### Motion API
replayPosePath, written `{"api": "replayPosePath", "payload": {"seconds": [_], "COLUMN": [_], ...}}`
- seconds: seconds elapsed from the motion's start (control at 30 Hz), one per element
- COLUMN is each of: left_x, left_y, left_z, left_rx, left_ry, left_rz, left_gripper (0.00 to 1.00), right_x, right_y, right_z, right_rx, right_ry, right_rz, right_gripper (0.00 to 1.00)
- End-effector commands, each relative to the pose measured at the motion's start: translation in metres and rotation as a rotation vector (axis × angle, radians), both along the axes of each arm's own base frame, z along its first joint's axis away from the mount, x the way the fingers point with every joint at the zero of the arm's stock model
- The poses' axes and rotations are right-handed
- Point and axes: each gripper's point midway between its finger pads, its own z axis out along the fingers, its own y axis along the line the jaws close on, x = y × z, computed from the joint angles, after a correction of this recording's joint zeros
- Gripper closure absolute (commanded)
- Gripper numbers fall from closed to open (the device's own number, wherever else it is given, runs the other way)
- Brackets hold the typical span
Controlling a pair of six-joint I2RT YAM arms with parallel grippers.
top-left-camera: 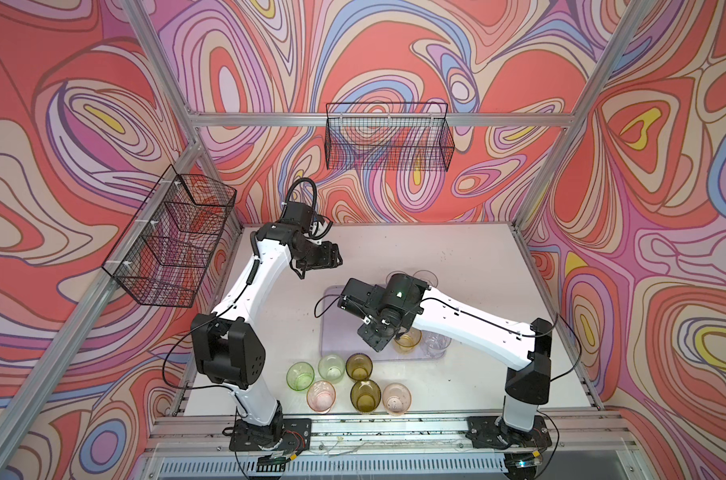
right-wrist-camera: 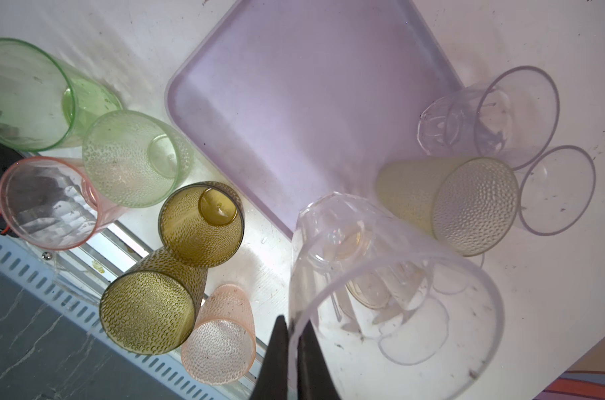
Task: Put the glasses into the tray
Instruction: 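Lift the clear cup with the right gripper and carry it over the tray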
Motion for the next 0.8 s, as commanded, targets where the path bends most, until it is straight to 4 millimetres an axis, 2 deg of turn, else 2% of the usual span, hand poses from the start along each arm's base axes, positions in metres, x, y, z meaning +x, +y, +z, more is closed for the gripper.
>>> {"api": "replayPosePath", "payload": {"seconds": [0.0,0.3,0.57,0.77], "left_x": [-0.001,-0.001,-0.011,-0.013], "left_y": [0.008,0.019,0.040,0.049], "left_z": [0.009,0.011,0.001,-0.002], "left_rx": [0.020,0.058,0.033,0.041], "left_ry": [-0.009,0.018,0.036,0.037], "left_rz": [0.033,0.087,0.141,0.151], "left_gripper": [0.29,0.28,0.29,0.29], "right_x": [0.017,0.052,0.070,0.084], "right_y": [0.007,0.014,0.023,0.027], "right_z": [0.003,0.005,0.004,0.001], "right_rx": [0.026,0.058,0.064,0.070], "right_ry": [-0.031,-0.052,-0.057,-0.060], "right_rz": [-0.007,-0.059,-0.069,-0.092], "right_gripper": [1.00,1.00,1.00,1.00]}}
